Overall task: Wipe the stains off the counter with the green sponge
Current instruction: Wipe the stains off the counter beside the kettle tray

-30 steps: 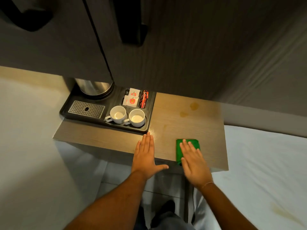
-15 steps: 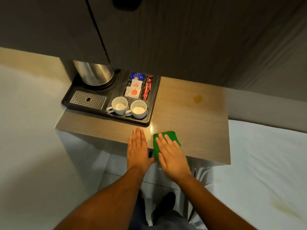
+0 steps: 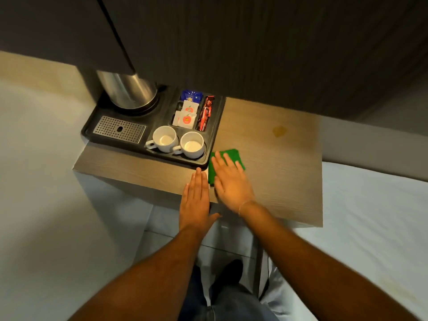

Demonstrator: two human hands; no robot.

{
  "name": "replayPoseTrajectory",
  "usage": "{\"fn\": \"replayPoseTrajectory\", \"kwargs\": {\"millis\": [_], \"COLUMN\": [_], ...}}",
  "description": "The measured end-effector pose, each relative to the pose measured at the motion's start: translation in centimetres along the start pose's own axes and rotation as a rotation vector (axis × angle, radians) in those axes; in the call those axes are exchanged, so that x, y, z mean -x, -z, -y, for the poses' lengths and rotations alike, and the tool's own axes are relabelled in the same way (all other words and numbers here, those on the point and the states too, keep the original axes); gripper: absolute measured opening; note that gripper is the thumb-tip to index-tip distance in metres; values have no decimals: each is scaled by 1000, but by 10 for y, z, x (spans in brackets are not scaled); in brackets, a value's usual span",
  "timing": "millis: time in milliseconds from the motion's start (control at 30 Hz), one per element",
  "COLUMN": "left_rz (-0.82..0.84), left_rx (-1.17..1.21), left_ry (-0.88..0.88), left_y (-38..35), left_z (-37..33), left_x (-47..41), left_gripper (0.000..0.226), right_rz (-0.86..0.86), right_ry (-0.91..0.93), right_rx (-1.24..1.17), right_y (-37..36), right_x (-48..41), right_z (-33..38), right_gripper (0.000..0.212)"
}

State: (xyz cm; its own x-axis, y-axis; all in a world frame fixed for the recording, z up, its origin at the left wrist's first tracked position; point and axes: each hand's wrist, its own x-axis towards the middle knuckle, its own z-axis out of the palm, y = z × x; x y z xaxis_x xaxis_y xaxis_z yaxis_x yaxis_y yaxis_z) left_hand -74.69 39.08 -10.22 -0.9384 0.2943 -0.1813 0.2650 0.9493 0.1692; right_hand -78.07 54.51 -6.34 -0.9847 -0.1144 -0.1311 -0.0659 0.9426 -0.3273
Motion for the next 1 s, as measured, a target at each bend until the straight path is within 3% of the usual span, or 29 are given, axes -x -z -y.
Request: {"fn": "replayPoseTrajectory", "kwargs": {"millis": [100,233,367,467,533,600,667,733,867,1000], "left_rz": [5,39,57,43,50,64,77,73,81,99], "left_rx": [-10,-31,-46,-47,-35,-41,-68,-93,-66,-35], "left_ry": [-16,-4,-124,-176,-146,-125,-102,-88,-98,-121], "left_y": [1,3,5,8,9,11,12,13,11,12], "left_z": [0,-10,-21,-28,-29,-27,-27,-28,-26,-23], "left_x": [-4,-6,-9,-18,-24,-27,-28,-29,-31,-31], "left_gripper": [153,155,145,139,144,147,148,149,154,158], "right_rz": [9,-23,-110,-81,-68,-64,-57,-20,-41,-108], "right_ry": [46,-115,-451,-585,-505,-281,-84,1,-130,-448], "right_rx": [-15,3,58,47,30,32,49,61,108,122], "right_y": [-17,12,65,83,75,51,21,1,23,76], "right_x": [57,87,33,-39,-73,-70,-27,29,77,2], "right_z": [-18,-96,-173,-173,-137,-89,-56,-56,-133,-198], "right_gripper": [67,66,64,67,68,68,68,71,70,68]}}
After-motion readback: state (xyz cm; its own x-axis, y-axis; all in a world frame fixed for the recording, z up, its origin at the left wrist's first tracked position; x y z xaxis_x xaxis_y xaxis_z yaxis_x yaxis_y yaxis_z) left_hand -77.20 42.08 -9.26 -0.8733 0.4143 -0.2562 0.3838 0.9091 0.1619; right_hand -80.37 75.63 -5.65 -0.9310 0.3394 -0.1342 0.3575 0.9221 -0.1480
